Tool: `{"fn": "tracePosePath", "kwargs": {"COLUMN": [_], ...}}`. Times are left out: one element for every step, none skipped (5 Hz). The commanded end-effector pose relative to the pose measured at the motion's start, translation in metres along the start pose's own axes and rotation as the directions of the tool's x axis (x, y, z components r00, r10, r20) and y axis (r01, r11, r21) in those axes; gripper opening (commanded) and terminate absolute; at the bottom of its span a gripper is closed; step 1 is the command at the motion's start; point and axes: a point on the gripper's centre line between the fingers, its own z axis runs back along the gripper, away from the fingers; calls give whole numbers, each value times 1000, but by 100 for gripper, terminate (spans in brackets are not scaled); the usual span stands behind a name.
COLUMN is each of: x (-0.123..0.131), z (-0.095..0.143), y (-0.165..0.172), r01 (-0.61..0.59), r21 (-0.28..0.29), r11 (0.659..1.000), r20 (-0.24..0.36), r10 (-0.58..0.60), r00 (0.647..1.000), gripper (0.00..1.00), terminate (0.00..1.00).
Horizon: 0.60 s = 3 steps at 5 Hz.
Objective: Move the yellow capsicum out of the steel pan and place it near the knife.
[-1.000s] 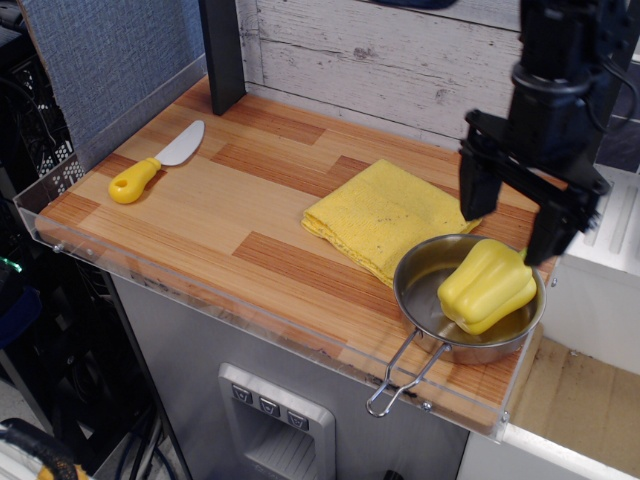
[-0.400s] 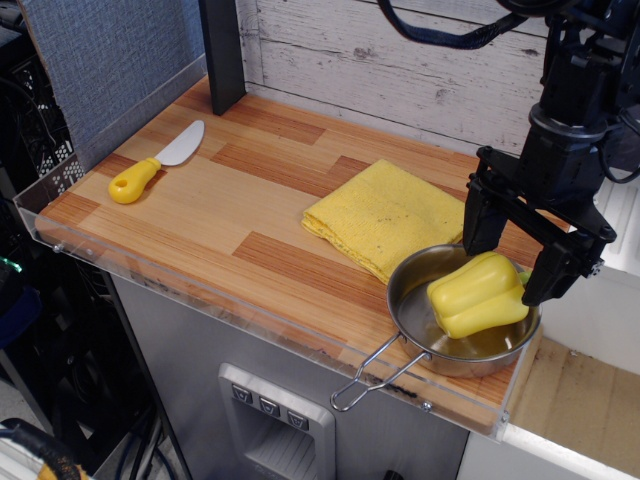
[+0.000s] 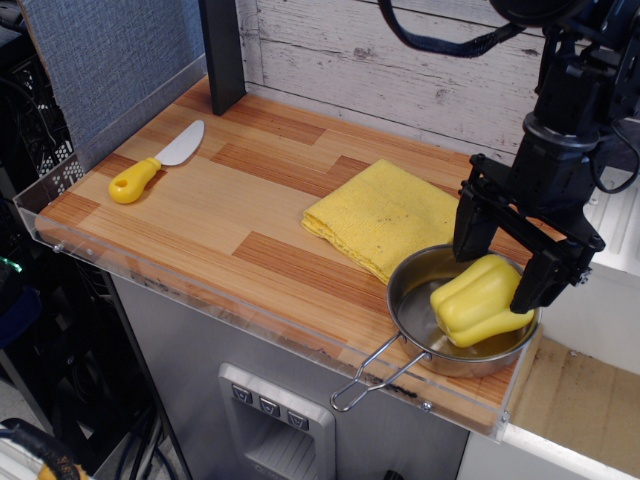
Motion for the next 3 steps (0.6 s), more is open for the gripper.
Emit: {"fn": "tracePosePath", "kwargs": {"x": [-1, 1, 3], "z": [9, 6, 5], "y": [1, 3, 2], "r01": [-1, -14, -8], "r21": [4, 1, 4], "r11": [1000, 1000, 1000], "r20": [15, -8, -3], "r10": [1, 14, 8], "r00": [1000, 1000, 1000], "gripper": [100, 100, 0], "terminate": [0, 0, 0]}}
